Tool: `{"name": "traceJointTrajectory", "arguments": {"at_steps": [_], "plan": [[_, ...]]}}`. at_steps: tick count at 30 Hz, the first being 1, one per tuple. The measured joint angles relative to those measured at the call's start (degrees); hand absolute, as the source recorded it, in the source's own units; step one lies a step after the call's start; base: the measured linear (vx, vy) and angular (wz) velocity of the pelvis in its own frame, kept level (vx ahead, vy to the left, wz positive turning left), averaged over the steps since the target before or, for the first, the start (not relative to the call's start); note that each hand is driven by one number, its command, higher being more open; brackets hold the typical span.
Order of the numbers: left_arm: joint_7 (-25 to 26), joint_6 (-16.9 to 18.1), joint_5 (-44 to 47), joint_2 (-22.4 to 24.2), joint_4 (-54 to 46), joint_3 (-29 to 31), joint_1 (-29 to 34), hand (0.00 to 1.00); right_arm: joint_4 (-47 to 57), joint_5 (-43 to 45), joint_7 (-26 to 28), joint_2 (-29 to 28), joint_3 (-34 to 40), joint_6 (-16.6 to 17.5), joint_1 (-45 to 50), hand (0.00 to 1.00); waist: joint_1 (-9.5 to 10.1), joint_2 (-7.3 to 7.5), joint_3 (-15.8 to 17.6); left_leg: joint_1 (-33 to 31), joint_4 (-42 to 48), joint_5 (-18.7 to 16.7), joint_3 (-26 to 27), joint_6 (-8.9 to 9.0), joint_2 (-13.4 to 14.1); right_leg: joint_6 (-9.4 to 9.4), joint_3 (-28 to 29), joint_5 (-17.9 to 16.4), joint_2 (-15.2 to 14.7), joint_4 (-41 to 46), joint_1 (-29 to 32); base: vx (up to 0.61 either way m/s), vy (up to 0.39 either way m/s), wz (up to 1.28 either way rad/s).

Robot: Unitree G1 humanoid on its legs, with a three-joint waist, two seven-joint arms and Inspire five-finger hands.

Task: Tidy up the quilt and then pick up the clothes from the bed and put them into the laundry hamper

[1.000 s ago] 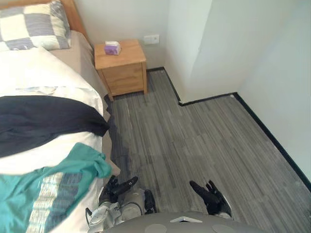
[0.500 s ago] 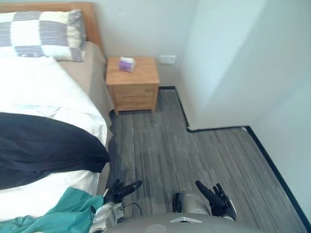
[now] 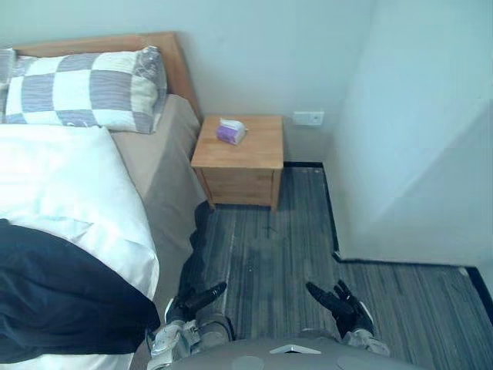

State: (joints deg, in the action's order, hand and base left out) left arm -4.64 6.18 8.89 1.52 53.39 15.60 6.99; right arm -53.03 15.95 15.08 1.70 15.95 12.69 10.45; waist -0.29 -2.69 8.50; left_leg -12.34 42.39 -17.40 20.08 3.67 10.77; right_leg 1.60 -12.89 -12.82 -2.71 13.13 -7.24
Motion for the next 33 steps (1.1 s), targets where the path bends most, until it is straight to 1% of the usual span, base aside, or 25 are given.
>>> {"name": "traceJointTrajectory", "arguments": {"at_steps": [2, 3, 4, 5, 6, 7, 9, 10, 12, 13, 14, 16, 17, 19, 20, 21, 22, 23, 24, 25, 27, 28, 31, 32, 33], "plan": [[-0.28, -0.39, 0.51, -0.88, 0.07, -0.54, -0.82, 1.00, -0.05, -0.77, 0.04, -0.18, -0.74, 0.01, 0.48, 1.00, 0.03, 0.98, 0.57, -1.05, -8.30, 1.26, 11.78, -2.08, -1.88, -2.42, -5.13, -2.20, -2.25, -0.43, -3.25, 0.49, 0.039, 1.23], [-0.30, -0.48, 1.10, -1.06, 0.06, -0.53, -0.78, 1.00, -0.04, -1.73, 0.02, -0.18, -0.99, 0.03, 0.40, 1.00, 0.04, 1.28, 0.76, -1.05, -10.28, 1.94, 14.93, -3.21, -2.14, -3.05, -6.41, -3.00, -2.83, -0.24, -3.94, 0.53, 0.135, 1.06], [-0.28, -1.01, 3.30, -1.28, 0.04, -0.18, -0.17, 1.00, -0.01, -3.00, -0.28, -0.10, -2.16, 0.13, -0.11, 1.00, 0.19, 1.53, 0.89, -0.97, -14.62, 3.79, 21.25, -5.68, -1.58, -4.84, -8.73, -4.99, -3.42, -0.06, -5.89, 0.43, 0.132, 0.89], [-0.22, -1.20, 4.29, -1.44, 0.08, 0.01, 0.22, 1.00, -0.10, -3.83, -0.53, -0.20, -2.41, 0.14, -0.15, 1.00, 0.26, 1.77, 0.98, -0.63, -14.38, 3.17, 23.05, -10.20, -1.67, -5.15, -9.17, -5.65, -3.62, 0.03, -6.87, 0.57, 0.193, 0.90], [-0.34, -2.02, 5.16, -1.82, 0.02, 0.23, -0.17, 1.00, -0.25, -4.60, -1.27, -0.39, -3.30, 0.12, -0.55, 1.00, 1.28, 2.19, 0.88, 0.67, -14.69, 1.77, 23.04, -12.82, -3.44, -5.62, -9.00, -5.99, -5.06, 1.82, -7.33, 0.41, 0.154, 0.42], [-0.36, -2.23, 5.24, -1.98, -0.09, 0.24, -0.41, 1.00, -0.23, -5.28, -1.55, -0.42, -3.55, 0.13, -0.91, 1.00, 2.11, 2.81, 0.72, 0.95, -15.09, 1.10, 23.13, -12.65, -4.19, -6.21, -8.66, -5.70, -5.59, 3.63, -6.60, 0.52, 0.225, 0.26], [-0.57, -3.02, 4.73, -2.97, -0.54, -0.13, -0.40, 1.00, -0.01, -6.81, -2.15, -2.70, -3.80, 0.12, -2.70, 1.00, 3.26, 4.92, 0.40, 3.41, -17.59, -0.18, 21.86, -12.40, -6.65, -10.36, -7.05, -2.43, -8.63, 17.04, -1.88, 0.47, 0.236, 0.41], [-0.77, -3.81, 3.87, -3.93, -0.32, -0.88, -0.40, 1.00, 0.16, -7.21, -2.22, -3.40, -3.87, 0.23, -3.77, 1.00, 2.19, 5.62, 0.31, 6.97, -21.47, -0.15, 17.77, -12.36, -9.02, -12.25, -2.53, 3.71, -9.48, 34.34, 5.34, 0.44, 0.210, 0.80], [-0.82, -4.01, 3.87, -4.02, 0.65, -1.55, -0.22, 1.00, 0.97, -7.79, -2.95, -3.20, -3.16, 0.23, -3.72, 1.00, 1.30, 4.87, 0.58, 10.87, -24.69, 0.11, 13.63, -12.01, -10.22, -11.53, -0.93, 3.15, -8.95, 43.15, 8.97, 0.43, 0.143, 1.13], [-0.81, -3.96, 3.88, -4.01, 0.97, -1.82, -0.22, 1.00, 1.70, -7.79, -3.28, -3.26, -3.05, 0.24, -3.18, 1.00, 1.24, 4.70, 0.54, 12.64, -25.95, 0.29, 11.94, -11.73, -10.69, -11.00, -0.83, 2.74, -8.85, 45.01, 10.45, 0.42, 0.072, 1.52], [-0.85, -3.96, 3.82, -4.18, 1.42, -2.15, -0.22, 1.00, 2.74, -7.81, -3.67, -3.32, -2.91, 0.41, -2.19, 1.00, 1.14, 4.64, 0.43, 14.92, -27.89, 0.43, 7.99, -11.53, -11.69, -9.63, -0.39, 1.87, -8.26, 45.59, 13.21, 0.49, -0.001, 1.83], [-2.32, -3.91, 3.68, -5.30, 2.08, -4.21, -0.34, 1.00, 3.39, -8.39, -4.47, -3.50, -2.69, 0.71, -1.02, 1.00, -0.33, 4.85, 0.32, 16.63, -28.97, 0.53, -1.53, -11.46, -13.06, -7.30, 2.57, -0.96, -6.98, 40.94, 17.56, 0.44, -0.070, 2.23], [-2.98, -3.89, 3.51, -5.41, 2.42, -4.68, -0.50, 1.00, 3.36, -8.09, -4.58, -3.38, -2.31, 0.72, -0.61, 1.00, -0.67, 4.68, 0.39, 17.01, -29.01, 0.51, -4.48, -11.42, -13.31, -6.62, 3.60, -1.38, -6.71, 38.73, 18.29, 0.31, -0.134, 2.33], [-3.66, -3.66, 3.35, -5.25, 2.49, -4.65, -0.67, 1.00, 3.15, -5.94, -5.62, -3.36, -2.15, 1.32, -0.58, 1.00, -1.37, 4.40, 0.30, 18.05, -28.37, -0.22, -15.11, -9.91, -13.44, -6.26, 11.81, -1.55, -3.74, 28.59, 20.34, 0.37, -0.193, 2.45], [-3.67, -3.59, 3.37, -5.17, 2.53, -4.49, -0.66, 1.00, 3.10, -5.93, -5.86, -3.29, -2.34, 1.66, -0.56, 1.00, -1.39, 4.37, 0.32, 18.23, -27.97, -0.56, -17.48, -9.28, -13.33, -6.32, 14.19, -1.44, -2.87, 25.97, 20.53, 0.35, -0.236, 2.22], [-3.67, -3.49, 3.36, -4.96, 2.59, -3.89, -0.57, 1.00, 2.66, -5.48, -6.15, -3.08, -3.42, 2.19, -0.61, 1.00, -1.30, 4.41, 0.24, 18.30, -26.77, -1.51, -21.11, -7.57, -13.16, -6.63, 18.89, -0.26, -1.63, 19.57, 20.44, 0.34, -0.268, 1.91], [-3.66, -3.72, 3.48, -5.05, 2.69, -3.31, -0.39, 1.00, 1.95, -5.23, -6.30, -2.98, -5.08, 2.82, -0.63, 1.00, -1.15, 5.07, -0.24, 18.30, -25.58, -2.80, -23.23, -5.47, -13.43, -6.72, 22.16, 5.93, -1.63, 12.14, 19.91, 0.34, -0.294, 1.76], [-3.45, -3.78, 3.50, -4.65, 3.39, -2.84, -0.33, 1.00, 1.61, -4.68, -6.23, -2.26, -5.73, 2.79, -0.69, 1.00, -1.24, 4.94, -0.67, 18.21, -24.95, -3.45, -24.30, -4.76, -12.89, -7.77, 23.11, 4.66, -1.81, 13.34, 19.05, 0.38, -0.361, 1.29], [-3.00, -3.52, 3.53, -3.19, 4.04, -1.69, -0.24, 1.00, 1.44, -4.21, -5.96, -0.48, -6.86, 2.85, -0.81, 1.00, -0.71, 2.50, -1.29, 17.17, -23.60, -3.70, -24.27, -3.59, -10.89, -7.43, 22.70, 4.25, -0.54, 13.98, 18.88, 0.34, -0.321, 0.87], [-2.95, -3.44, 3.92, -1.50, 4.23, -0.55, 0.32, 1.00, 1.05, -4.19, -5.99, 0.70, -7.18, 2.75, -0.84, 1.00, -0.54, 0.75, -2.17, 17.07, -23.96, -3.40, -22.99, -2.83, -9.22, -6.91, 22.66, 3.96, 0.57, 14.05, 18.47, 0.33, -0.284, 0.68], [-2.81, -3.39, 4.03, -1.06, 5.28, 0.66, 0.34, 1.00, 0.04, -3.78, -6.14, 1.46, -7.24, 2.23, -1.49, 1.00, -0.37, -0.18, -2.75, 18.32, -25.60, -2.26, -21.58, -1.24, -7.97, -5.83, 21.92, 3.26, 1.27, 13.42, 17.15, 0.19, -0.140, 0.33], [-2.83, -3.39, 4.03, -1.30, 5.74, 1.23, 0.56, 1.00, -0.91, -3.83, -6.13, 1.92, -7.76, 1.48, -1.88, 1.00, 0.07, -0.27, -2.85, 19.04, -26.19, -0.96, -20.64, -0.55, -7.29, -5.81, 20.70, 3.26, 1.46, 11.99, 15.83, 0.24, -0.174, 0.07], [-2.76, -3.34, 5.21, -1.31, 5.63, 2.70, 1.40, 1.00, -1.91, -3.84, -6.01, 2.30, -8.85, -0.51, -2.51, 1.00, 0.37, 0.10, -3.34, 18.65, -26.05, 1.38, -18.11, 0.00, -6.85, -5.31, 20.37, 3.58, 1.21, 6.50, 13.10, 0.17, -0.108, -0.01], [-2.81, -3.34, 6.31, -1.26, 5.62, 3.13, 1.41, 1.00, -2.50, -3.74, -6.21, 2.46, -9.09, -2.04, -2.81, 1.00, 0.53, 0.35, -3.38, 16.44, -22.45, 2.22, -16.65, 0.79, -6.94, -4.32, 19.33, 4.42, 0.34, 3.57, 11.91, 0.14, -0.074, 0.08], [-3.18, -3.49, 6.34, -1.50, 5.54, 3.53, 1.37, 1.00, -2.60, -3.73, -6.47, 2.39, -9.17, -2.51, -2.93, 1.00, 0.63, 0.74, -3.28, 14.53, -19.22, 2.80, -15.91, 1.37, -7.05, -4.19, 19.21, 4.68, -0.31, 2.67, 11.43, 0.12, -0.062, 0.37]]}}
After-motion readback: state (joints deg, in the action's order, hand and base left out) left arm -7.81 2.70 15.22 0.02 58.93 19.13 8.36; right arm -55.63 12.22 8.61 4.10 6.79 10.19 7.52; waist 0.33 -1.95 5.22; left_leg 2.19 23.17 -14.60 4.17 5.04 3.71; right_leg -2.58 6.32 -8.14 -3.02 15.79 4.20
